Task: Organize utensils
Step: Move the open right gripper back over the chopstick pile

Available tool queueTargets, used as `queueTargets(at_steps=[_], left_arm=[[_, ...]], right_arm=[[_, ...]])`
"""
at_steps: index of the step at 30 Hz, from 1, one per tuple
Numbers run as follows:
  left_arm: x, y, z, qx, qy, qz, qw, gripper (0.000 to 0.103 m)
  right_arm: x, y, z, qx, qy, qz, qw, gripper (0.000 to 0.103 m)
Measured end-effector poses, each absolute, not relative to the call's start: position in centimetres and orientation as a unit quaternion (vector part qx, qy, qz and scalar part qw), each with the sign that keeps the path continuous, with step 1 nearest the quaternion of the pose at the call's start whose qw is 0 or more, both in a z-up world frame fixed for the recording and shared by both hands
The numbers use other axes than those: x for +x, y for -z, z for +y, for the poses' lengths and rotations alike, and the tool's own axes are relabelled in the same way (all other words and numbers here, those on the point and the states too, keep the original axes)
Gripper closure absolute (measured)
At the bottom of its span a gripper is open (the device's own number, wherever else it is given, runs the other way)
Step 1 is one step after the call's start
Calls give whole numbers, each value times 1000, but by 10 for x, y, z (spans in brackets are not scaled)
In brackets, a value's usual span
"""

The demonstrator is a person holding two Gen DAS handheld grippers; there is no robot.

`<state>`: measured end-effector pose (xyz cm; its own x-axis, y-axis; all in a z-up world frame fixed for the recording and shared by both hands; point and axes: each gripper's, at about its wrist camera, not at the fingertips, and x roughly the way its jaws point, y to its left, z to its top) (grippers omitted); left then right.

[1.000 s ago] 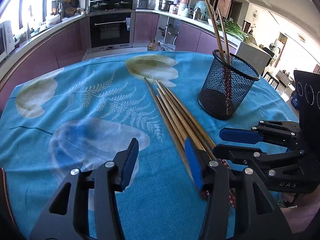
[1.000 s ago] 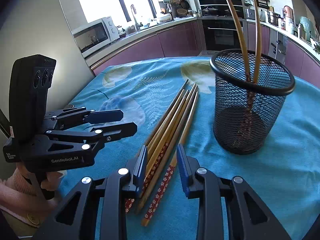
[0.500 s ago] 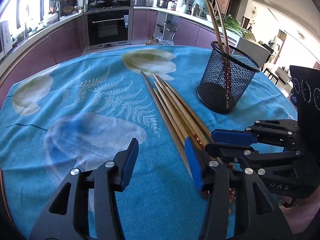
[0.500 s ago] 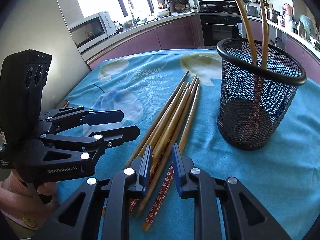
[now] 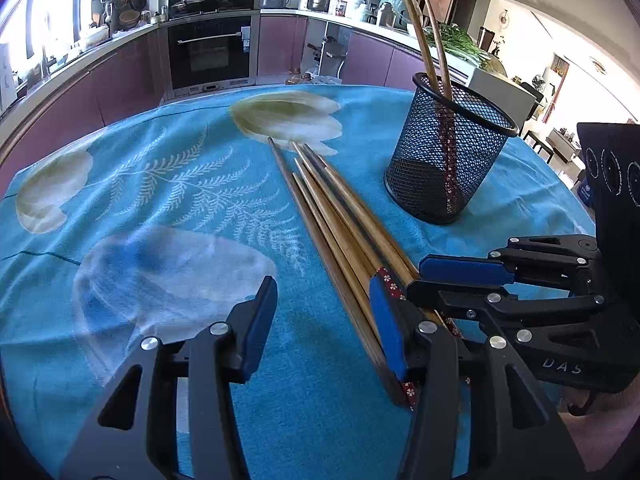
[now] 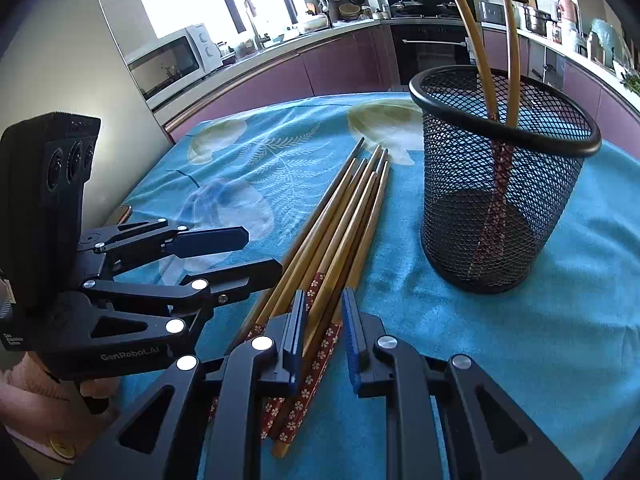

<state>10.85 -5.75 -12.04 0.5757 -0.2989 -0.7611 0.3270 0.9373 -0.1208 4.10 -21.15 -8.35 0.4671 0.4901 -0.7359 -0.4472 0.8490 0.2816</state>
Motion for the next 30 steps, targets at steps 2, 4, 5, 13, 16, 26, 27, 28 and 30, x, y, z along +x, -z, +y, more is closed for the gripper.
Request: queueTargets(at_steps=[2, 4, 5, 13, 16, 26, 27, 28, 30], left_arm=[[109, 122, -57, 17, 174, 427, 887, 55], [111, 123, -57, 19, 172, 430, 886, 56], [112, 124, -58, 21, 171, 431, 886, 57], [116, 127, -57, 27, 162, 434, 886, 57], [117, 127, -55, 27, 158, 436, 886, 58], [115, 125, -55, 33, 155, 436, 886, 62], [116, 124, -55, 35, 155, 435, 886, 62], [117, 124, -56, 36, 156, 434, 887, 62], [121, 124, -57, 40, 154, 435, 886, 63]], right_arm=[[42, 82, -214, 28, -273, 436, 857, 86], [43, 82, -216, 29, -269, 435, 859, 86], [43, 82, -217, 32, -268, 435, 859, 86], [46, 83, -222, 37, -259, 437, 861, 87], [45, 85, -224, 35, -255, 438, 861, 87], [50, 87, -224, 31, -244, 442, 863, 87], [50, 88, -224, 30, -242, 442, 863, 87], [51, 88, -224, 30, -242, 442, 863, 87], [52, 89, -224, 28, -241, 442, 864, 87]])
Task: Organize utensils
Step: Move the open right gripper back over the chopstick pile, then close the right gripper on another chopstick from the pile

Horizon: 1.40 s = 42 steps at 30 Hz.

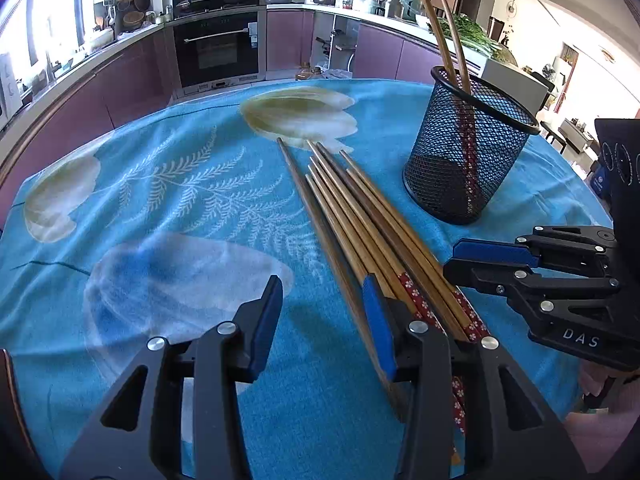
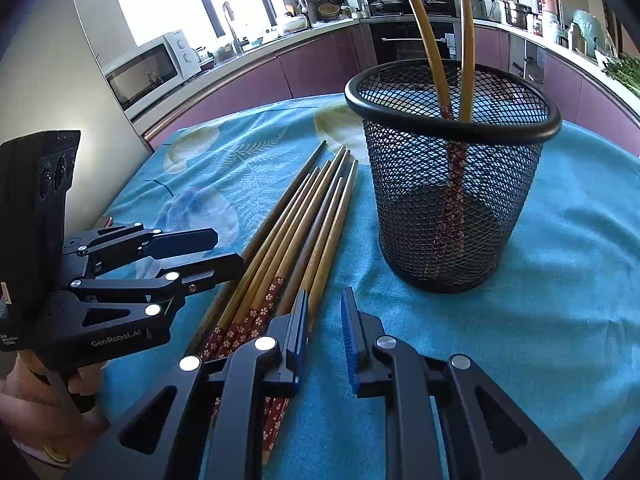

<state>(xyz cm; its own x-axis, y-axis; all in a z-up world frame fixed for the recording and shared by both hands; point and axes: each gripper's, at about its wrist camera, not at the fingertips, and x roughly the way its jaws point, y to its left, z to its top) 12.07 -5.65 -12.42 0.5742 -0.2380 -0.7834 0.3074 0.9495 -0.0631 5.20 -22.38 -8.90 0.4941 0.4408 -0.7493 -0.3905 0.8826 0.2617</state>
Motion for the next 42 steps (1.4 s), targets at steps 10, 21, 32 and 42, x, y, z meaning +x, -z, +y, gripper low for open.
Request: queueTargets(at_steps=[10, 21, 32, 42], left_arm=[[134, 128, -59, 40, 155, 442, 883, 65], [152, 130, -65, 51, 150, 445, 881, 73], [154, 128, -61, 15, 145, 447, 883, 92], [129, 117, -58, 6, 170, 436, 884, 95]], right_arm=[[60, 90, -213, 15, -232, 440, 867, 86], [69, 94, -207, 12, -206, 437, 875, 86], [67, 93, -221, 52, -207, 435, 875, 97], [54, 82, -224, 60, -254, 431, 864, 97]])
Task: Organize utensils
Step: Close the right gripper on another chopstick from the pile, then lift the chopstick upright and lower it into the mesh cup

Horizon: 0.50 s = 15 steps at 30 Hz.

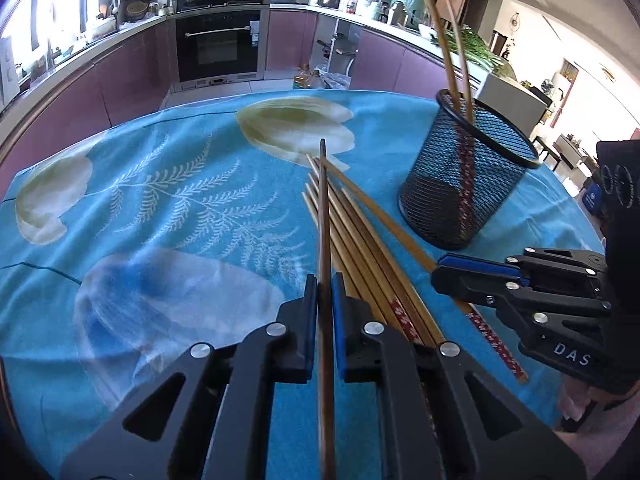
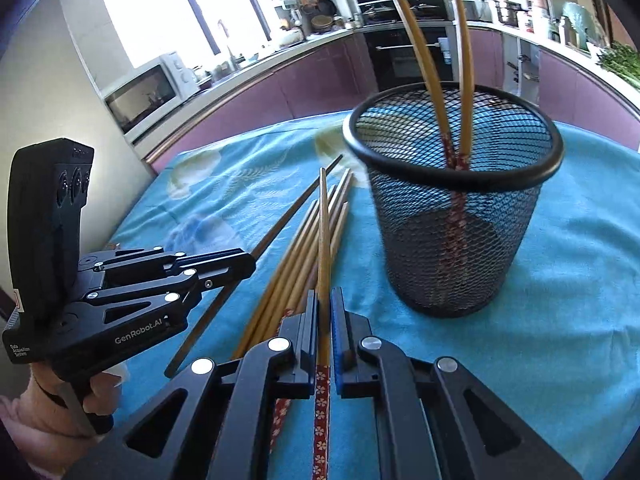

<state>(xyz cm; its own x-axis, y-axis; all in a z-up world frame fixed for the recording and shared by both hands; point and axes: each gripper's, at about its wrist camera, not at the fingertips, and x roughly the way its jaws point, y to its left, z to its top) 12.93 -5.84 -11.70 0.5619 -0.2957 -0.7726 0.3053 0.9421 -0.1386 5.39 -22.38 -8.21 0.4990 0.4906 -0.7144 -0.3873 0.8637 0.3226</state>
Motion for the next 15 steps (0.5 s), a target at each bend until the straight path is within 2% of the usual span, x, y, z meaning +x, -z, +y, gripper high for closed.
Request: queueTargets(at_steps=[15], left_arm=[[126, 131, -61, 34, 193, 458, 867, 92]], right_arm=[[58, 93, -212, 4, -245, 451, 858, 95]])
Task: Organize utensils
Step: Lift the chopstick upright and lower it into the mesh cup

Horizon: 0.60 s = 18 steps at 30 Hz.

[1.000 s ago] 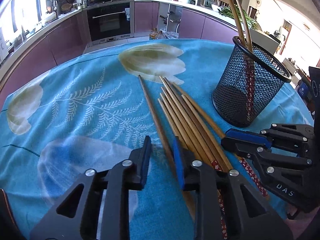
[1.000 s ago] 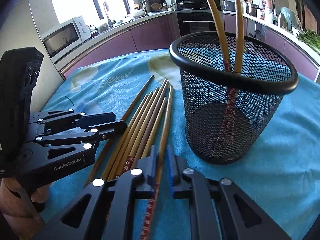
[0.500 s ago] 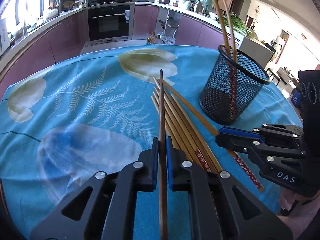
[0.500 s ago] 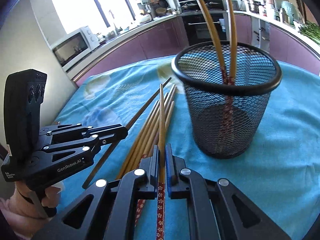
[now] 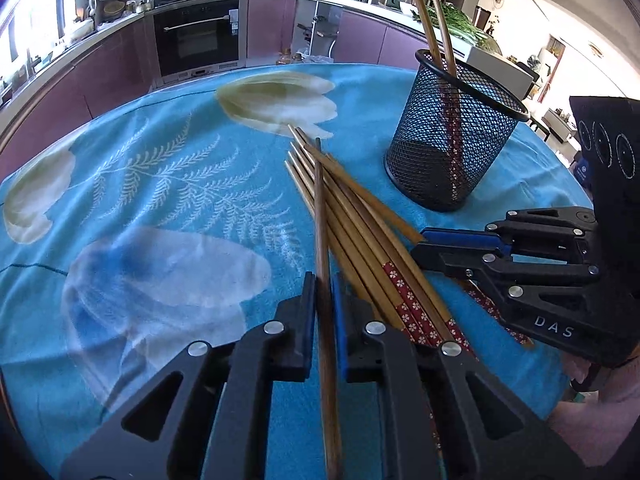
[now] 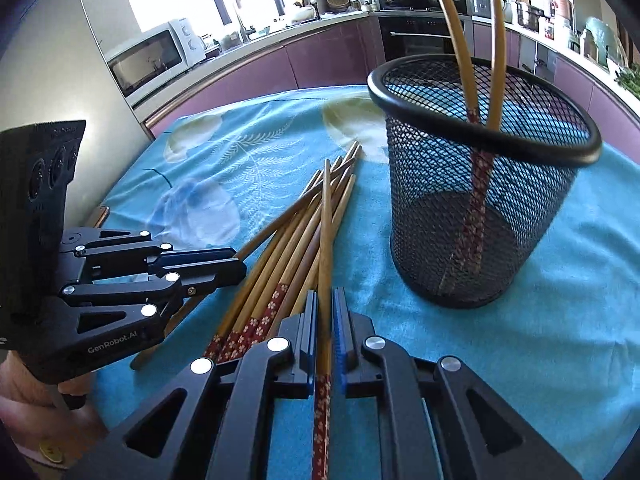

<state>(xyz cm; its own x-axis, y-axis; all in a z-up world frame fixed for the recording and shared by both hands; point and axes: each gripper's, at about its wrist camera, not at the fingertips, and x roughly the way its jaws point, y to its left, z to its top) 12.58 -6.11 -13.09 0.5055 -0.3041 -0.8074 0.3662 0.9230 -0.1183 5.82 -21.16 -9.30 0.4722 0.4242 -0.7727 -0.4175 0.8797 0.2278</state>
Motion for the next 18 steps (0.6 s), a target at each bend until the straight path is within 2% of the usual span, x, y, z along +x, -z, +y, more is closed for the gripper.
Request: queueTargets(at_steps=[1, 6, 10, 18], left_arm=[[128, 131, -61, 33, 196, 459, 866, 89], [136, 130, -61, 36, 202, 463, 862, 88], [140, 130, -62, 37, 194, 463, 864, 95], [127, 112, -61, 35, 204, 444, 872, 95]], right_arm=[[60, 93, -211, 3, -244, 451, 859, 95], [65, 94, -213, 10, -244, 449, 859, 97], [62, 88, -216, 14, -248, 440, 863, 97], [50, 53, -233, 38, -262, 395, 880, 97]])
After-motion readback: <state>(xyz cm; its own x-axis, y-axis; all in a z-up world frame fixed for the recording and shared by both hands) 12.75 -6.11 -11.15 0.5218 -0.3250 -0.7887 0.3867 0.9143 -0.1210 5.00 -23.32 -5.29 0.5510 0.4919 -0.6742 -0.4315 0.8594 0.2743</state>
